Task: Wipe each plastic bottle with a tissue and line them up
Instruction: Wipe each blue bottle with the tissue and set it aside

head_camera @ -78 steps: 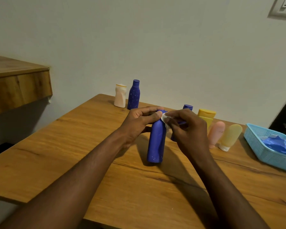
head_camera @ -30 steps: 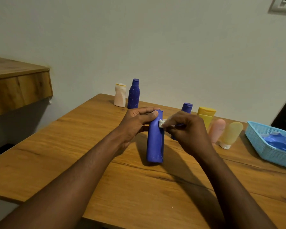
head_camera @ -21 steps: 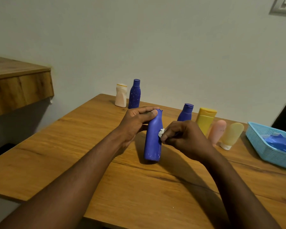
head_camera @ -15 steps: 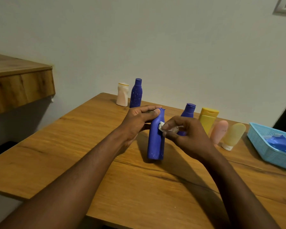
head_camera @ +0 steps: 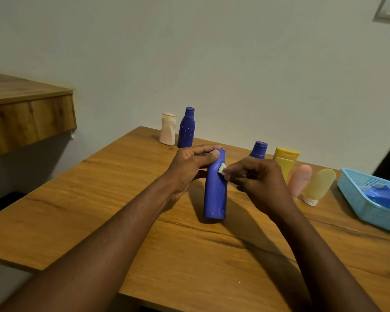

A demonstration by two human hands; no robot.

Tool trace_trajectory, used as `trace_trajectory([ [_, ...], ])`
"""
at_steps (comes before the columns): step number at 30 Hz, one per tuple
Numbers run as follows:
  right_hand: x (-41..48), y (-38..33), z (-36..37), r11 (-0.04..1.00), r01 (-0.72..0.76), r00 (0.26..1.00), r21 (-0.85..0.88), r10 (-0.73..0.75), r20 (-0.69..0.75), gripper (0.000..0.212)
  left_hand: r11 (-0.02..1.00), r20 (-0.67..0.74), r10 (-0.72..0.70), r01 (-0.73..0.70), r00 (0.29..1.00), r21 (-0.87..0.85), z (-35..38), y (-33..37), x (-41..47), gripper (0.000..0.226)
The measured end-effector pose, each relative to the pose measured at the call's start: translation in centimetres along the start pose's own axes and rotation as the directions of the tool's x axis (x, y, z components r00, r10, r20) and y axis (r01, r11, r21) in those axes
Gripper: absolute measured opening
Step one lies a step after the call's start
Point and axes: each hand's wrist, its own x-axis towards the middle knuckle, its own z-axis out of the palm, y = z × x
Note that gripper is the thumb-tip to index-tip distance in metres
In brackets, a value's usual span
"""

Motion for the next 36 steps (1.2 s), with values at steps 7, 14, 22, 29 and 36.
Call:
trace_trajectory([
  [7, -0.2, -0.4, 0.1, 0.999, -0.039, 0.976, 0.009, 0.036, 0.216, 0.017, 0.999, -0.084, 0.011, -0.014, 0.996, -0.034, -0.5, -0.3, 0.3, 0.021],
  [14, -0.4, -0.4, 0.6, 0.995, -0.05, 0.925, -0.081, 0.077, 0.372, 0.018, 0.998, -0.159, 0.04, -0.048, 0.987, -0.048, -0.9, -0.2, 0.6, 0.02],
  [22, -0.3, -0.5, 0.7, 0.994, 0.105, 0.992, 0.013, -0.106, 0.065, 0.019, 0.999, -0.074, 0.033, -0.034, 0.997, -0.011, -0.4, -0.1, 0.4, 0.027],
  [29, -0.3, -0.6, 1.3, 0.99, 0.111, 0.993, -0.093, -0.106, 0.056, 0.029, 0.999, -0.051, 0.038, -0.039, 0.998, -0.008, -0.3, -0.1, 0.2, 0.026],
  [36, -0.2, -0.9, 0.6, 0.999, -0.024, 0.925, -0.032, 0.034, 0.378, 0.027, 0.999, -0.104, 0.002, -0.005, 0.995, -0.032, -0.5, -0.4, 0.6, 0.027],
])
